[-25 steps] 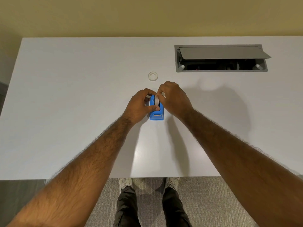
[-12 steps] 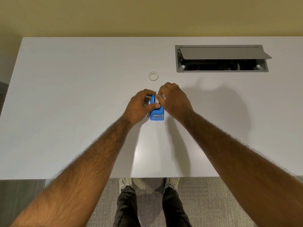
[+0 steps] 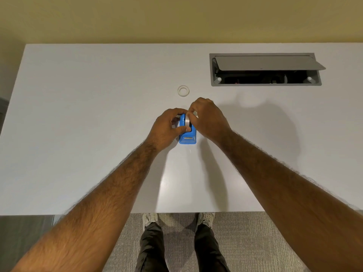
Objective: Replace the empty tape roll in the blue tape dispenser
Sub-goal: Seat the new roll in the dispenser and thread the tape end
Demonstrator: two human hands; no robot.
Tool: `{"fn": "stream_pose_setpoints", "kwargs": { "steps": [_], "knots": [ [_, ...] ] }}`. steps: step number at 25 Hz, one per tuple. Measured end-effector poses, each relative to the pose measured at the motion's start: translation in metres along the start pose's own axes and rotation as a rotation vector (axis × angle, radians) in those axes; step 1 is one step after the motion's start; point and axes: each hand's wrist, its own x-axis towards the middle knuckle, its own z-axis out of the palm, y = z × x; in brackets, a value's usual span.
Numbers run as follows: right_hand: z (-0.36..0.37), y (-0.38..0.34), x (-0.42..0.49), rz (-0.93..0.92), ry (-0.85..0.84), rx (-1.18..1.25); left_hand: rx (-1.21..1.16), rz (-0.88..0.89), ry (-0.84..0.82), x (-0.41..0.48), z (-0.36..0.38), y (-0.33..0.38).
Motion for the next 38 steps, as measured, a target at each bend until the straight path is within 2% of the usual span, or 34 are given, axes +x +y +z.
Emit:
{"fn": "stream_pose_setpoints", "kwargs": {
  "steps": [17,30,38],
  "knots": [
    [0.0008,-0.0004,-0.0007,-0.028,-0.044,-0.038,0.026,0.005,0.011,0.001,-0.0003,0.0071],
    [0.0026,-0.0023,-0.0009,0.001,-0.023,0.043,0.063,0.021,0.02,0.0041,0.0005,0.0043],
    [-0.0032,-0.0026,-0.0018,-0.049,0.003,0.053,0.038,0.017,0.012,0.0036,-0.0018,0.007]
  ]
}}
